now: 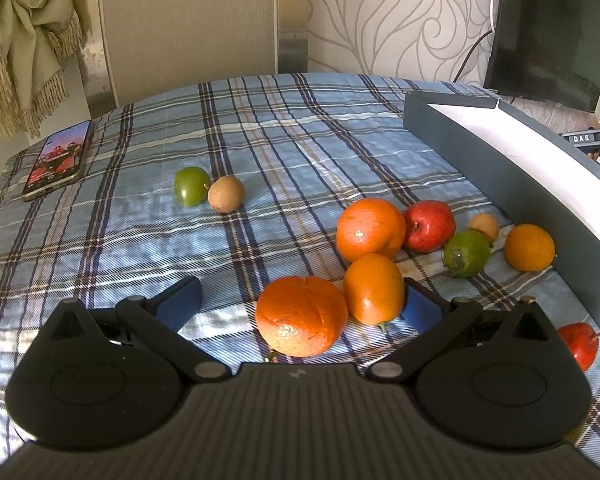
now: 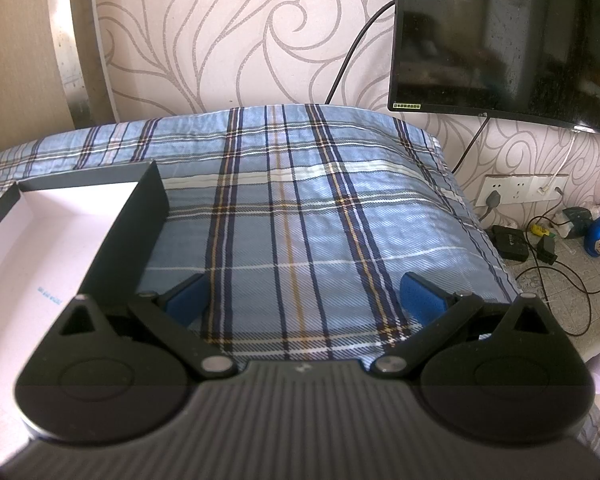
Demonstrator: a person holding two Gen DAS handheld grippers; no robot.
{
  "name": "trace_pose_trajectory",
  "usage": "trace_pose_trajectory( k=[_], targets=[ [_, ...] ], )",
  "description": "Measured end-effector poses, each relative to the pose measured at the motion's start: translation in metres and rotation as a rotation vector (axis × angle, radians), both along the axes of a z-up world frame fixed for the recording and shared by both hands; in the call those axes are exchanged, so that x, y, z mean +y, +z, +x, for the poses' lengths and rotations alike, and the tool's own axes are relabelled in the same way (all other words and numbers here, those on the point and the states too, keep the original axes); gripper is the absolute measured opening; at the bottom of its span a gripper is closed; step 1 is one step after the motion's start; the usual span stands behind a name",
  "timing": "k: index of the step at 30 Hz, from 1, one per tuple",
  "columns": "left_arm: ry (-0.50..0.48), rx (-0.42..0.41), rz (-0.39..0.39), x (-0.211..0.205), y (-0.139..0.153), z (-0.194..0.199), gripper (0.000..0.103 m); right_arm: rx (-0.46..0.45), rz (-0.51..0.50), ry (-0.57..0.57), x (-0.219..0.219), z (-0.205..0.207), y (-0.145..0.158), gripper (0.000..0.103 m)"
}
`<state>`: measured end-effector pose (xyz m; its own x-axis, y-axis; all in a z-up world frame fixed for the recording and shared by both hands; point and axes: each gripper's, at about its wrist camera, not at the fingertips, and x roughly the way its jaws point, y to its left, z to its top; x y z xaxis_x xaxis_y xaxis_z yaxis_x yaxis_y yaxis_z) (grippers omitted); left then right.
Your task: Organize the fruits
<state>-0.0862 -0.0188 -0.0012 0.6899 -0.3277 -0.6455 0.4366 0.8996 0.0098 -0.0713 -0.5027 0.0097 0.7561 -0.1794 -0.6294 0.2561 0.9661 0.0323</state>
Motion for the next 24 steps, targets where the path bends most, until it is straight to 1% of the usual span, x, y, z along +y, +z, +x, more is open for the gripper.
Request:
trace_pose_trajectory(
  k=[4,6,10,12,13,14,15,16,17,19,21,22,23,24],
  targets=[
    [-0.001,0.002,-0.004,0.0,0.0,0.0,0.103,0.011,0.019,-0.039,0.001,0.003,0.002,0.103],
    [-0.002,0.003,-0.007,0.0,0.0,0.0,0.103,0.056,0.029,-0.07,0.003,0.007,0.006,0.103],
    [-0.001,0.002,-0.004,0.0,0.0,0.0,0.103,0.16,0.058,-0.064,0.001,0.01,0.013,0.103],
    [0.0,0.0,0.003,-0.002,0.0,0.0,0.103,0.177,0.075,-0.093,0.002,0.004,0.017,0.103],
    [0.001,-0.001,0.005,-0.002,0.0,-0.001,0.103,0.169,0.062,-0.109,0.005,-0.003,0.022,0.103],
    [0.003,-0.002,0.009,-0.003,0.0,-0.001,0.103,0.139,0.024,-0.111,0.012,-0.013,0.03,0.103],
    [0.004,-0.003,0.01,-0.003,0.0,-0.001,0.103,0.092,-0.035,-0.1,0.025,-0.027,0.042,0.103],
    [0.005,-0.003,0.011,-0.003,0.0,-0.002,0.103,0.038,-0.082,-0.087,0.038,-0.041,0.055,0.103],
    [0.006,-0.002,0.01,-0.003,0.0,-0.001,0.103,-0.035,-0.115,-0.08,0.053,-0.06,0.071,0.103],
    [0.006,-0.004,0.011,-0.002,0.0,-0.002,0.103,-0.245,-0.131,-0.034,0.09,-0.106,0.105,0.103],
    [0.007,-0.005,0.013,-0.002,0.0,-0.002,0.103,-0.435,-0.139,0.049,0.125,-0.147,0.119,0.103],
    [0.009,-0.005,0.012,-0.002,0.0,-0.002,0.103,-0.499,-0.145,0.089,0.145,-0.163,0.122,0.103],
    [0.009,-0.005,0.011,-0.001,0.0,-0.003,0.103,-0.464,-0.142,0.115,0.161,-0.166,0.125,0.103],
    [0.011,-0.005,0.011,-0.001,0.001,-0.003,0.103,-0.385,-0.125,0.16,0.176,-0.165,0.128,0.103]
  ],
)
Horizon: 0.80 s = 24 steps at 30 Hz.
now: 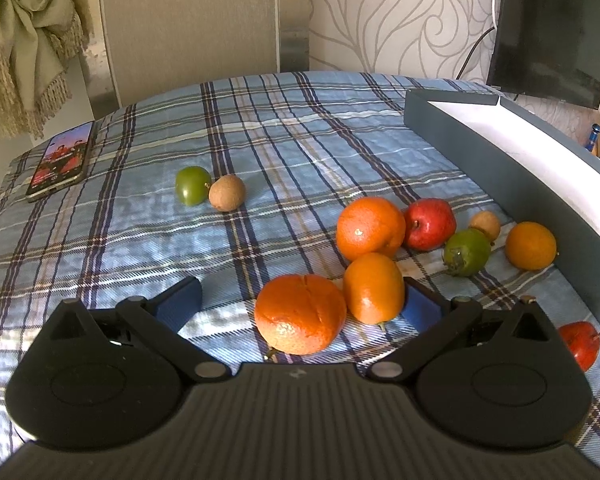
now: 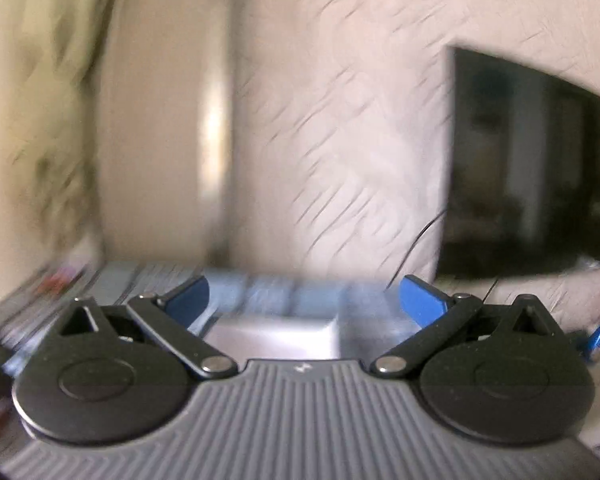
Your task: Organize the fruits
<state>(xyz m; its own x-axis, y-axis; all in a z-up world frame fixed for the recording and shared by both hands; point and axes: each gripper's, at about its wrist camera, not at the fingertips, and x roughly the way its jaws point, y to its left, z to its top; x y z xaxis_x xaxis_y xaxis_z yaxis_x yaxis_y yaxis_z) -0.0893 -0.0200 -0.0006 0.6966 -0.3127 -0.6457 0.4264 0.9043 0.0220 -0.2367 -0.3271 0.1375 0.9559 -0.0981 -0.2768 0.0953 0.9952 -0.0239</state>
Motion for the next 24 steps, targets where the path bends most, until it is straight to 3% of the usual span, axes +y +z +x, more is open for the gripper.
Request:
trace_pose_trajectory(
  k=[1,2,6,10,16,24],
  targets=[
    [0.003,0.0,0.0,0.0,0.0,-0.001,0.103,0.076,0.019,0.058,0.016,0.0,0.002,0.103],
    [0.004,0.0,0.001,0.0,0.0,-0.001,0.103,0.094,0.038,0.091,0.028,-0.003,0.002,0.103],
    [0.003,0.001,-0.001,0.0,0.0,-0.002,0.103,0.054,0.047,0.224,0.077,-0.022,-0.003,0.103],
    [-0.003,0.003,0.004,0.002,0.001,-0.003,0.103,0.163,0.016,0.337,0.111,-0.02,-0.021,0.103],
    [0.0,0.024,0.003,0.007,0.006,-0.009,0.103,0.276,0.081,0.342,0.117,-0.012,-0.039,0.101],
    [-0.033,-0.068,-0.034,0.012,0.02,-0.039,0.103,0.329,0.103,0.377,0.123,-0.007,-0.048,0.098]
  ],
)
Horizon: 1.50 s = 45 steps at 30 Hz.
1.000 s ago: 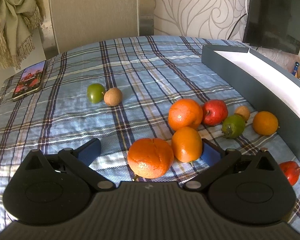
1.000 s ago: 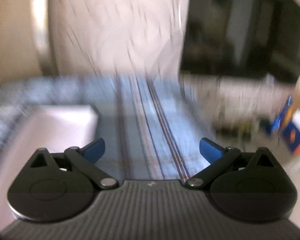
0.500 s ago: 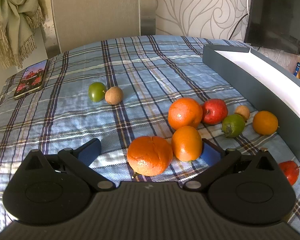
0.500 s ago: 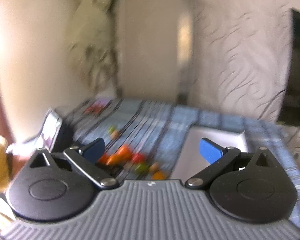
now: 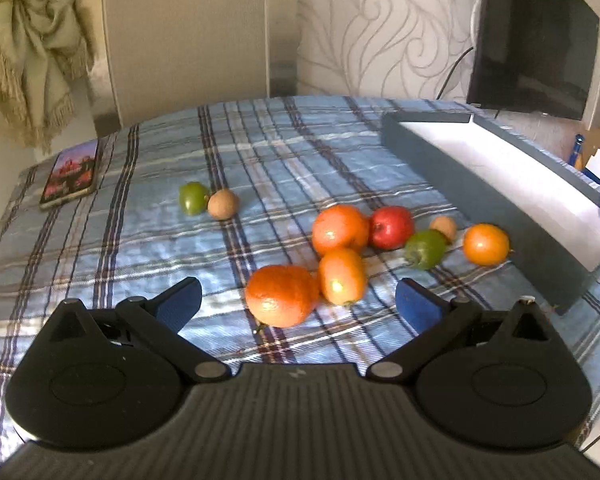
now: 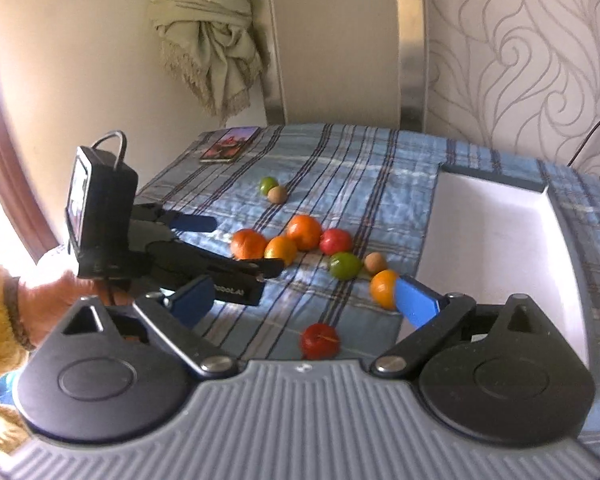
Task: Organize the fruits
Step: 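Reach the right tool to the red apple and close on it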
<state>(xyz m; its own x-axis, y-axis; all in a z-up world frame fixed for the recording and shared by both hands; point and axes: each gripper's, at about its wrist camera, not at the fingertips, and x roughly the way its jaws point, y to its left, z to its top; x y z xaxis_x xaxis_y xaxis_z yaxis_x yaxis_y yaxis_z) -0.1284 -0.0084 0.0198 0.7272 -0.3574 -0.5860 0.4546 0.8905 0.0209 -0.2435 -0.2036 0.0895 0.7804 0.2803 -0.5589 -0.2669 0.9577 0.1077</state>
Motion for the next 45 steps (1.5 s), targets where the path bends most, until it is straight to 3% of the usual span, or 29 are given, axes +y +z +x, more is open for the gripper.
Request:
trace_pose_trajectory(
  k=[8,12,15,18,22,26,39,45],
  targets=[
    [0.001,0.02,-0.041,0.0,0.004,-0.005,0.103,0.002,-0.057,0.085,0.015,0.002,-0.006,0.096],
    [-0.021,0.024,-0.019,-0.003,0.004,-0.005,0.103,0.031,-0.064,0.123,0.018,0.004,-0.013,0.075],
    [-0.032,0.033,-0.022,-0.001,0.002,-0.004,0.101,0.041,-0.073,0.113,0.018,0.005,-0.017,0.072],
    [-0.053,0.045,0.002,-0.004,-0.001,-0.003,0.085,0.043,-0.088,0.081,0.014,0.005,-0.019,0.072],
    [-0.054,0.047,0.016,-0.004,-0.004,0.0,0.083,0.095,-0.069,0.049,0.007,0.011,-0.028,0.062],
    [-0.048,0.05,0.008,0.001,-0.004,0.003,0.074,0.116,-0.075,0.033,0.006,0.013,-0.034,0.056],
    [-0.073,0.088,-0.028,0.007,-0.01,0.014,0.074,0.157,-0.132,0.01,0.016,0.025,-0.042,0.055],
    [-0.089,0.1,-0.071,0.014,-0.01,0.021,0.069,0.193,-0.144,-0.009,0.017,0.03,-0.048,0.039]
  ],
)
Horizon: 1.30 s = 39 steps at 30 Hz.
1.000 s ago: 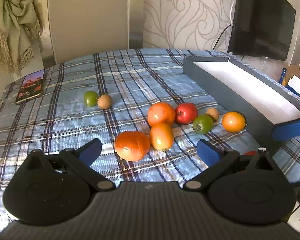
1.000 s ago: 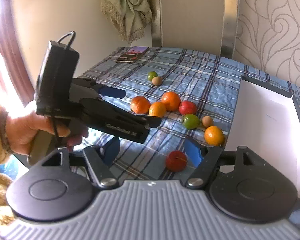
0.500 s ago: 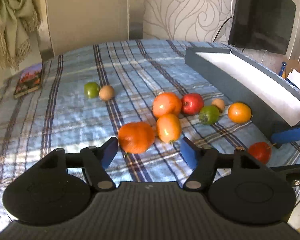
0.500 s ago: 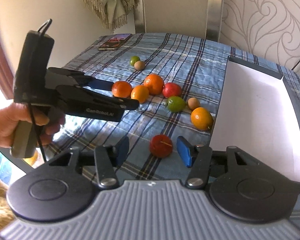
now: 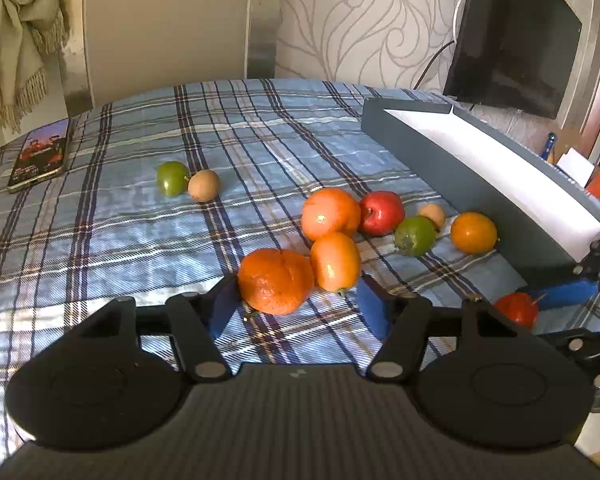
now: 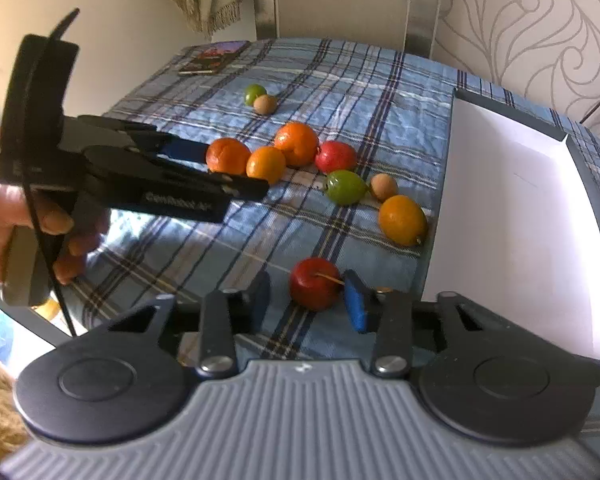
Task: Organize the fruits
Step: 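Reach the right tool to the red apple and close on it, then close the left tool on the tangerine while the right tool holds the apple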
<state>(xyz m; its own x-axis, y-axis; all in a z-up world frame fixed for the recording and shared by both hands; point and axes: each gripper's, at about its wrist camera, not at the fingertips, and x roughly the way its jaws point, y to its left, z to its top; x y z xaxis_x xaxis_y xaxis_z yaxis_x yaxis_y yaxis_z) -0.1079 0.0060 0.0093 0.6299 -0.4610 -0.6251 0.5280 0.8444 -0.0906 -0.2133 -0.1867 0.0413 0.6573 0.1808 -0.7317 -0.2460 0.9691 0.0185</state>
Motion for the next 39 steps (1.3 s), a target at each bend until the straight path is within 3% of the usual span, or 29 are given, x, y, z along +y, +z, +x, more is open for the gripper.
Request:
trace_pose_trajectory(
  k=[6,9,20,26,28,31,35,39],
  targets=[
    [-0.011,0.022,-0.04,0.006,0.001,0.004,0.069,0.026,-0.004,-0.028,0.002,0.001,-0.004,0.038],
    [-0.025,0.032,-0.061,0.011,0.001,0.006,0.065,0.021,-0.013,-0.043,0.004,0.001,-0.005,0.032],
    [-0.062,0.076,-0.127,0.025,0.001,0.013,0.061,0.047,0.021,-0.135,0.007,-0.002,-0.001,0.032],
    [0.009,0.107,-0.19,0.032,0.003,0.013,0.061,0.046,0.055,-0.069,0.008,-0.008,0.017,0.032],
    [0.021,0.1,-0.175,0.033,0.005,0.01,0.061,0.031,0.065,-0.049,0.007,-0.008,0.025,0.032],
    [0.034,0.088,-0.131,0.032,0.004,0.01,0.049,0.005,0.096,-0.023,0.004,-0.005,0.036,0.032],
    [0.039,0.073,-0.115,0.024,0.005,0.009,0.044,-0.035,0.072,0.031,0.003,-0.005,0.048,0.032],
    [0.033,0.046,-0.071,0.012,0.003,0.007,0.043,-0.061,0.076,0.05,-0.005,-0.004,0.057,0.032]
  ],
)
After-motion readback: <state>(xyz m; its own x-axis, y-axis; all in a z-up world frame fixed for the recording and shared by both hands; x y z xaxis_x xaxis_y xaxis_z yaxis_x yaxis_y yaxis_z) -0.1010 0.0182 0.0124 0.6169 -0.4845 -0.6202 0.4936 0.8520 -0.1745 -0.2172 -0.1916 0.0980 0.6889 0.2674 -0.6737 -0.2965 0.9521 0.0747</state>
